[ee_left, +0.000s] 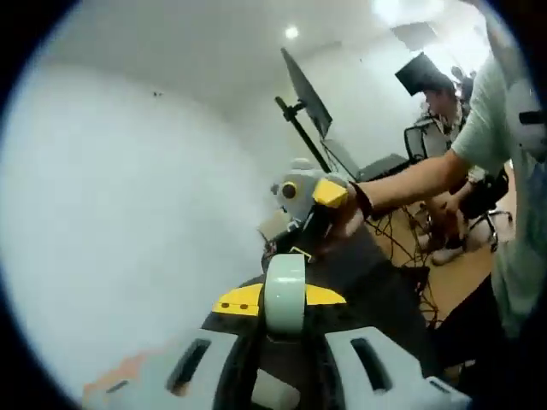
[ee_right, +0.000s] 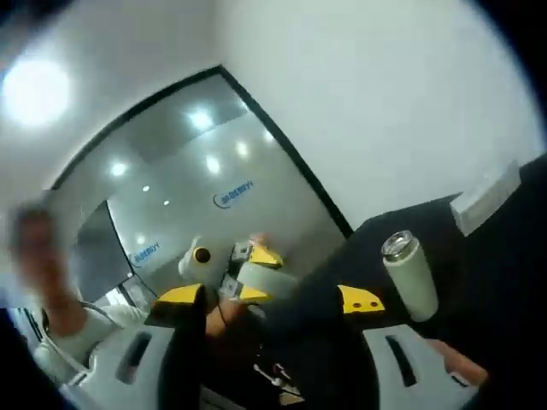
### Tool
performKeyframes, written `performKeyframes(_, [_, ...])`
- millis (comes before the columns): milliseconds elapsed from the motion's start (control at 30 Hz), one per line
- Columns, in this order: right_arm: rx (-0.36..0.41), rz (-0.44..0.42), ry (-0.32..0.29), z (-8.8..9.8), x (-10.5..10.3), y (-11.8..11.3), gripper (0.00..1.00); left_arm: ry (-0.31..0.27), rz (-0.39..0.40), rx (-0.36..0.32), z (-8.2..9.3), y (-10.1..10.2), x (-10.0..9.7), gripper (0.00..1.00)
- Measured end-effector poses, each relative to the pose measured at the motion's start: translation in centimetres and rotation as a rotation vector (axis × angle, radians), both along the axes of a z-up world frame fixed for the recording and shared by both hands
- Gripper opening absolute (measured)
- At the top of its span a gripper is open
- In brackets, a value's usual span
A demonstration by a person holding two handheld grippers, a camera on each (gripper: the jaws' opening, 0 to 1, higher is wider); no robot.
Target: Assemble the cup parts correctly, then place the assembled cup into the box.
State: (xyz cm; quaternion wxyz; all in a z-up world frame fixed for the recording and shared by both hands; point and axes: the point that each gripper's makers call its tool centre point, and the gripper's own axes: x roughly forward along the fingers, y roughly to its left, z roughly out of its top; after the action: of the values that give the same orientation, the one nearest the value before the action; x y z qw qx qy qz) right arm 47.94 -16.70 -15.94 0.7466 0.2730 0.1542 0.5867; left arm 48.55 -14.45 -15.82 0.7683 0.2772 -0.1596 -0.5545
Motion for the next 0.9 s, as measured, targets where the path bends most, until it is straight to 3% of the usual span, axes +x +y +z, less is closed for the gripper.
performKeyframes(67, [0.011,0.045,0.023,0.1,-0.6,0.3,0.6,-0.055,0.001,0.033,0.1,-0.2,-0.4,0.11])
performKeyframes(133, [0.021,0.063,0.033,0.2,-0.8,0.7,0.6,-0.058,-0.008,0.028,0.3,-0.5,-1.0,0.11])
performKeyframes(200, [0.013,0.078,0.034,0.0,-1.0,1.3,0.6,-0.128,0.005,0.051,0.8,-0.6,-1.1,0.11])
performKeyframes(300, [0.001,0.097,0.038,-0.4,-1.1,2.0,0.61,-0.198,0.004,0.116,0.4,-1.1,-1.5,0.11])
performKeyframes(400, [-0.001,0.115,0.033,-0.4,-1.2,2.4,0.6,-0.231,-0.007,0.168,-0.3,-1.7,-2.0,0.11])
performKeyframes(900, [0.009,0.16,0.041,-0.9,-1.0,3.2,0.54,-0.244,-0.033,0.2,-0.2,-2.7,-2.1,0.11])
